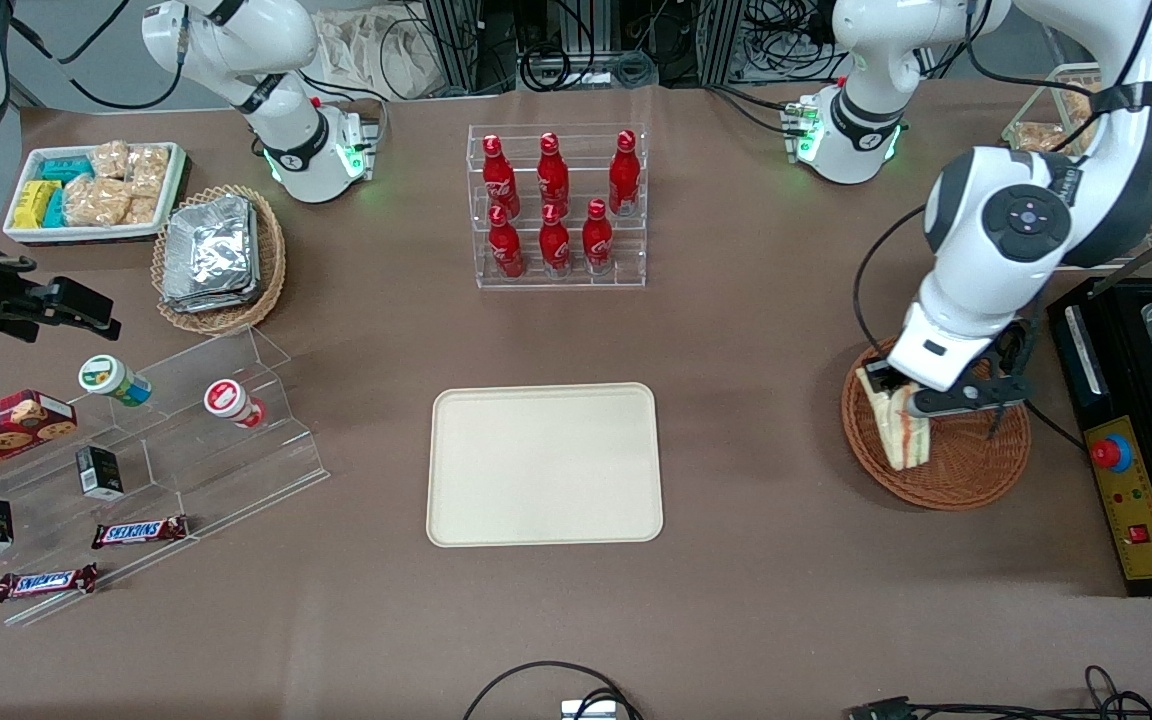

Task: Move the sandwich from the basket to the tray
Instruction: 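Carry the held sandwich over the cream tray with the left gripper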

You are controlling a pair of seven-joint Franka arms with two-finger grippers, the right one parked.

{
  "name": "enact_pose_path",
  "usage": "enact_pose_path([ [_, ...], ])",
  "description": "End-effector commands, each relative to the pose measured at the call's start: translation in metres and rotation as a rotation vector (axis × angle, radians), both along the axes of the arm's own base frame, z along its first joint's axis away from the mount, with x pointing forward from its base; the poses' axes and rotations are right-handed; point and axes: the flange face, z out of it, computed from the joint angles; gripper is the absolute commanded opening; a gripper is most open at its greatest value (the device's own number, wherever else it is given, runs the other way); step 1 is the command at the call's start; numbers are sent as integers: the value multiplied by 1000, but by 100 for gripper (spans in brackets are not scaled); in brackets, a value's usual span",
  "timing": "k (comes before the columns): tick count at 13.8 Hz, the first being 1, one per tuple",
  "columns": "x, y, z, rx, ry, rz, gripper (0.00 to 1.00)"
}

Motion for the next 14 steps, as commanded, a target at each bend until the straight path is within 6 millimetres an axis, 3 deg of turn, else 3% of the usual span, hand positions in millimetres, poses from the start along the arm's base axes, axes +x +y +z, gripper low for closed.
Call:
enact_pose_path([
  [1,14,-44,17,-23,-16,-83,23],
  [6,35,-122,29,-46,31,-185,23],
  [11,48,-190,9,-97,27,-152,23],
  [14,50,-232,-19,-81,21,-158,23],
])
